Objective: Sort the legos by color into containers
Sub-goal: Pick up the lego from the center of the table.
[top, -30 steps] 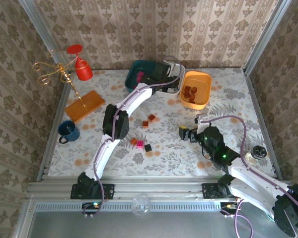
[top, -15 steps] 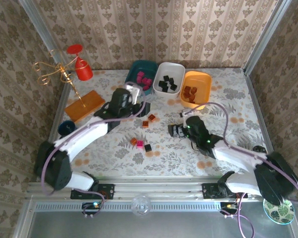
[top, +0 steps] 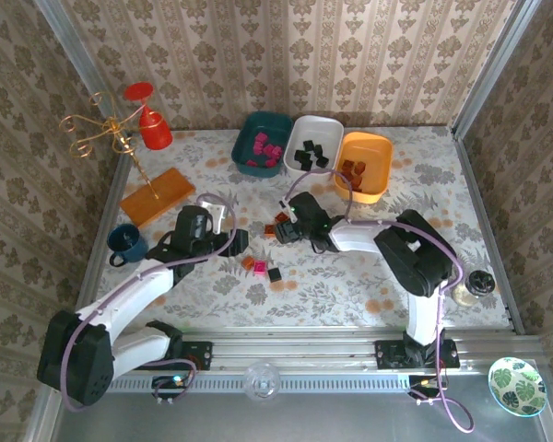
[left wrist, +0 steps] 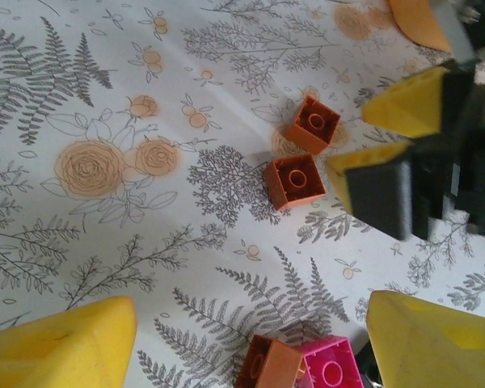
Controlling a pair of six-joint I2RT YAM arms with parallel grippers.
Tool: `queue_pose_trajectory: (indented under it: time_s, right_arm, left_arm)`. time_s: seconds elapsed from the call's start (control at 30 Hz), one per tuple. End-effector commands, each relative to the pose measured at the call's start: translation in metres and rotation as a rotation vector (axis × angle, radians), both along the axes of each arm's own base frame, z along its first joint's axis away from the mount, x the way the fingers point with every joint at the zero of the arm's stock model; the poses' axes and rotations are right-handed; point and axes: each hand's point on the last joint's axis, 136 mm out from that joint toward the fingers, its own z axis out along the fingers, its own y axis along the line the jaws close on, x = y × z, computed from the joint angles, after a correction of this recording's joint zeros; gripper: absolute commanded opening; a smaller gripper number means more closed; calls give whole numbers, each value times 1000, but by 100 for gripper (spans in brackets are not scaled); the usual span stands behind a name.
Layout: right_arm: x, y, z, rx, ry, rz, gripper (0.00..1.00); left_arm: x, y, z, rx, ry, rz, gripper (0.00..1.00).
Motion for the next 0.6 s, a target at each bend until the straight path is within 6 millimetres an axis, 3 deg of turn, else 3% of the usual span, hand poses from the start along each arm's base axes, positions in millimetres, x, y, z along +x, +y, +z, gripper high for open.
queue_pose_trajectory:
  time_s: [0.0, 0.37, 0.57]
  right_arm:
    - [5, 10, -15, -44, 35, 50, 71]
    - [30, 17, -34, -72, 59, 45, 54]
    - [32, 17, -18, -50, 45, 51, 39]
  left_arm:
    - [-3, 1, 6, -30, -13, -6, 77]
    - [-1, 5, 1, -36, -4, 0, 77]
    - [-1, 5, 2, -37, -6, 1, 77]
